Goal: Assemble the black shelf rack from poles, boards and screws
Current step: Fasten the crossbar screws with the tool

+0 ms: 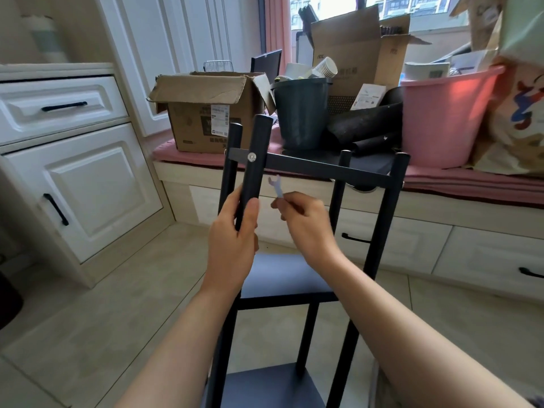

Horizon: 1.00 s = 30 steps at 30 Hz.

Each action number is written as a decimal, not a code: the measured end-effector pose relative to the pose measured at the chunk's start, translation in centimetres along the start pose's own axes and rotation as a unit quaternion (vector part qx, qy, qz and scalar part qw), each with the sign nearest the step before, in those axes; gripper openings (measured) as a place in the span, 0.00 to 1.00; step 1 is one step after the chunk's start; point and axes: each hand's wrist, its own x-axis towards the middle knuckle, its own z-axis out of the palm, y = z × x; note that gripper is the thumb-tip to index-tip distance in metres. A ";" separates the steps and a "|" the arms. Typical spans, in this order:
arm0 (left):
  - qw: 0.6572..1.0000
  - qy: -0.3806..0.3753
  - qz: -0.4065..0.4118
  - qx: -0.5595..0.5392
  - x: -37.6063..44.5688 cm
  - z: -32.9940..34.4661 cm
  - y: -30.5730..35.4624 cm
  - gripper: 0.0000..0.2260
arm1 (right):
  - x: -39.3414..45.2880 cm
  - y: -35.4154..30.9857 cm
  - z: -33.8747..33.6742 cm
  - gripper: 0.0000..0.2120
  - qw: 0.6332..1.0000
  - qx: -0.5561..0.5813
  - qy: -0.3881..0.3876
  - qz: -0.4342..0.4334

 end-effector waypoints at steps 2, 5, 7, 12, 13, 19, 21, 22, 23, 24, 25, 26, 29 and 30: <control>1.000 -0.011 -0.009 -0.006 0.0 0.0 0.1 0.16 | -0.4 -0.5 -1.7 0.10 0.999 0.027 -0.019 0.041; 0.998 -0.055 -0.006 -0.008 0.1 0.0 0.2 0.21 | -1.0 -1.6 -3.7 0.10 0.992 0.088 -0.046 0.076; 0.996 -0.091 -0.003 -0.012 0.1 0.1 0.5 0.25 | -1.5 -2.1 -4.7 0.10 0.990 0.104 -0.063 0.070; 0.977 -0.210 0.001 0.039 0.0 -0.1 1.0 0.24 | -2.4 -3.5 -5.9 0.08 0.990 0.118 -0.075 0.032; 0.972 -0.230 0.006 0.050 -0.2 0.0 1.3 0.24 | -2.5 -3.8 -5.9 0.08 0.989 0.124 -0.074 0.025; 0.975 -0.195 -0.012 0.109 -2.2 1.8 2.3 0.18 | -2.4 -4.6 -6.2 0.08 0.989 0.135 -0.051 -0.017; 0.977 -0.146 0.010 0.155 -3.1 1.9 2.1 0.17 | -2.2 -4.5 -6.4 0.09 0.990 0.130 -0.053 -0.014; 0.978 -0.129 0.011 0.166 -3.6 1.8 2.0 0.18 | -2.0 -4.3 -6.6 0.09 0.990 0.130 -0.056 -0.011; 0.978 -0.117 0.006 0.173 -4.2 1.7 1.7 0.19 | -1.9 -4.2 -6.7 0.09 0.990 0.130 -0.060 -0.010; 0.978 -0.105 -0.002 0.180 -4.7 1.6 1.5 0.20 | -1.7 -4.0 -6.9 0.09 0.990 0.128 -0.064 -0.011; 0.978 -0.094 -0.011 0.189 -5.3 1.5 1.2 0.21 | -1.6 -3.9 -7.0 0.09 0.990 0.126 -0.067 -0.012; 0.977 -0.083 -0.020 0.193 -6.0 1.4 0.8 0.21 | -1.5 -3.7 -7.0 0.09 0.989 0.127 -0.069 -0.013; 0.982 -0.040 -0.071 0.172 -8.8 1.5 -0.4 0.20 | -1.2 -3.2 -6.9 0.09 0.987 0.143 -0.067 -0.009; 0.982 -0.028 -0.100 0.156 -9.8 1.6 -0.8 0.19 | -1.1 -3.1 -6.8 0.09 0.987 0.147 -0.066 -0.008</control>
